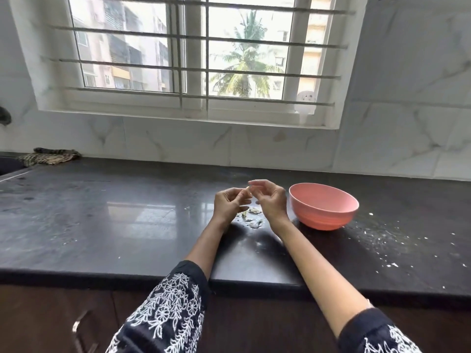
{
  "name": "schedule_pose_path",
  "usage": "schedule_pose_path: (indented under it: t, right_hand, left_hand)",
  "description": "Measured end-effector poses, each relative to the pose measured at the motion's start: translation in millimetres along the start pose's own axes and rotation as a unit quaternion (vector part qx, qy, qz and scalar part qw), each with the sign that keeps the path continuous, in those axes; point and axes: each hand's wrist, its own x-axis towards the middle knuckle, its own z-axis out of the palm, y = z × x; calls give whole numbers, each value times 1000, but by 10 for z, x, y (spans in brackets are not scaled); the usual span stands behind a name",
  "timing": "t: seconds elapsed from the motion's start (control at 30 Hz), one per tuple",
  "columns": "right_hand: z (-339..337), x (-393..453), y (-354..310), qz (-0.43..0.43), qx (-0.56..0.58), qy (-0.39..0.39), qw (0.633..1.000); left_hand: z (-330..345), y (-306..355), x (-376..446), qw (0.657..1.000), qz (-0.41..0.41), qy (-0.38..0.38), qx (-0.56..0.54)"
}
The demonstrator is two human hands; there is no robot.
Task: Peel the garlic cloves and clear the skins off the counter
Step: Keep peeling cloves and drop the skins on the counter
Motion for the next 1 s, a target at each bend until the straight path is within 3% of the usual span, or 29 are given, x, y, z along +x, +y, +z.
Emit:
schedule_pose_path:
  t: [0.3,0.6,1.0]
  right_hand:
    - [3,13,64,-47,-67,6,997]
    - [-16,-19,7,11,35,-12,999]
    - [-85,37,50,52,34,-66,996]
  left_hand:
    - [4,14,-34,1000,-10,-8,-14]
    - [-13,4,-29,1000,-5,2,-12]
    - [-32,-16,-21,999,19,-27,-13]
